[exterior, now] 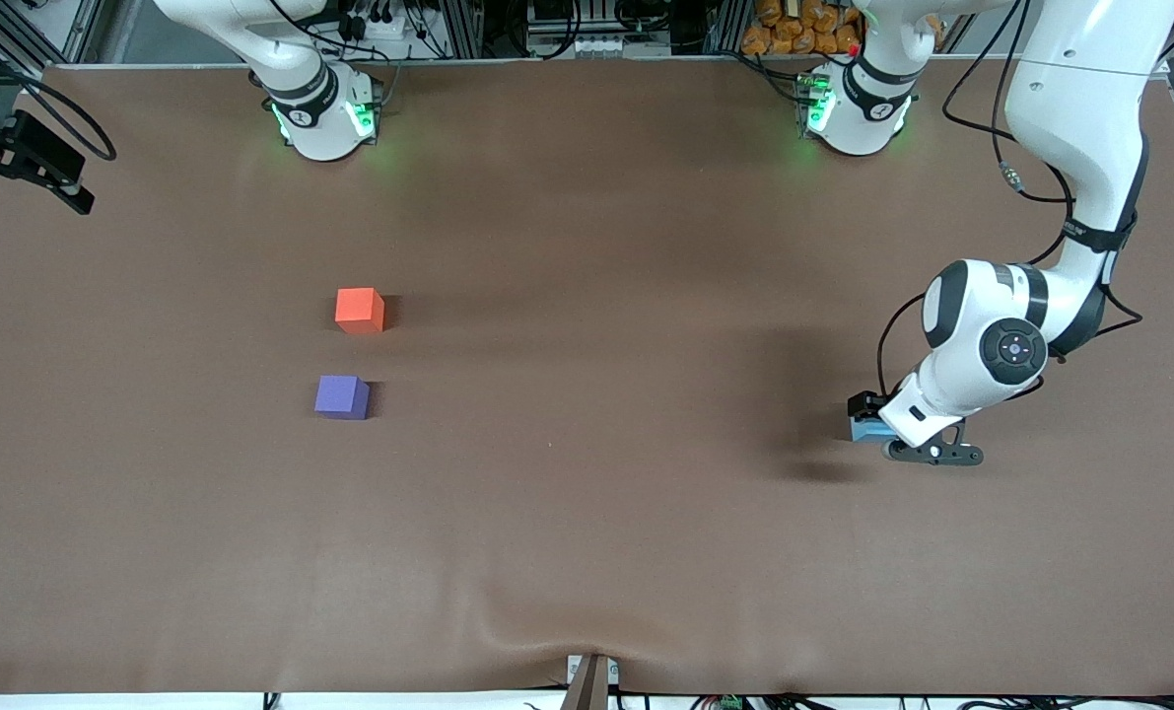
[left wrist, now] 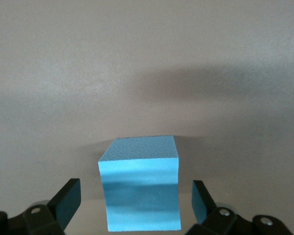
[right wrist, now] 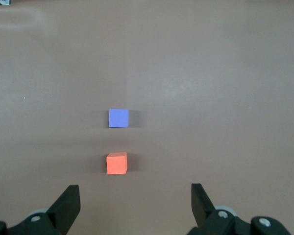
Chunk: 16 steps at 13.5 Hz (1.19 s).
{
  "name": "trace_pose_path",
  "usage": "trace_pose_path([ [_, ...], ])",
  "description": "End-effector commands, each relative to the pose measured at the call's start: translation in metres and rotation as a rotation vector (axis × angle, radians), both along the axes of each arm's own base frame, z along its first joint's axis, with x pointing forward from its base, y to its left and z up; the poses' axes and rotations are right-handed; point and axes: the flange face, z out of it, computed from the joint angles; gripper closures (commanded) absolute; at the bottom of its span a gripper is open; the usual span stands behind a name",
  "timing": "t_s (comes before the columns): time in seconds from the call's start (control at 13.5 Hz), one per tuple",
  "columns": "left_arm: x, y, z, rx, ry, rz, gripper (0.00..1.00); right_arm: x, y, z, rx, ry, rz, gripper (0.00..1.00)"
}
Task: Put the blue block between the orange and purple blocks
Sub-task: 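Reach the left gripper down to the light-blue cube and grasp it, then carry the blue cube with the left gripper toward the table middle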
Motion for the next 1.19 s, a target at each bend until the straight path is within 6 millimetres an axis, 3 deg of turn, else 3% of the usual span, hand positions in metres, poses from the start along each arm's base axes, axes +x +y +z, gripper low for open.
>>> trace_pose_path([
  [0.0,-0.002,0.006,-0.009,0.005,-0.014,-0.015,0.0,0.0,-0.004,0.003,-0.003,-0.015,-0.001,0.0],
  [0.07,-0.001,0.008,-0.014,0.003,-0.012,-0.012,0.14,0.0,-0.003,0.003,-0.003,-0.015,-0.001,0.0],
  [0.22,0.001,0.006,-0.02,-0.003,-0.02,-0.013,0.56,-0.001,-0.004,0.004,-0.003,-0.015,-0.002,0.0],
  [0.3,0.002,0.0,-0.019,-0.003,-0.027,-0.027,0.75,-0.001,-0.007,0.004,-0.003,-0.014,-0.007,0.0],
  [0.37,0.004,-0.021,-0.014,-0.01,-0.043,-0.037,0.94,-0.001,-0.008,0.004,-0.002,-0.013,-0.008,0.0],
  [0.45,0.008,-0.052,-0.004,-0.021,-0.065,-0.063,0.99,-0.001,-0.008,0.004,-0.002,-0.013,-0.008,0.0],
  [0.59,0.012,-0.092,0.015,-0.034,-0.101,-0.073,1.0,-0.002,-0.008,0.005,-0.002,-0.015,-0.008,0.0],
  [0.82,0.01,-0.191,0.057,-0.077,-0.13,-0.134,1.0,-0.002,-0.008,0.005,-0.002,-0.015,-0.008,0.0],
  [0.96,-0.002,-0.273,0.077,-0.118,-0.135,-0.199,1.0,-0.002,-0.008,0.005,-0.002,-0.015,-0.008,0.0],
  [1.11,-0.006,-0.321,0.089,-0.18,-0.149,-0.213,1.0,-0.002,-0.008,0.005,-0.002,-0.015,-0.008,0.0],
])
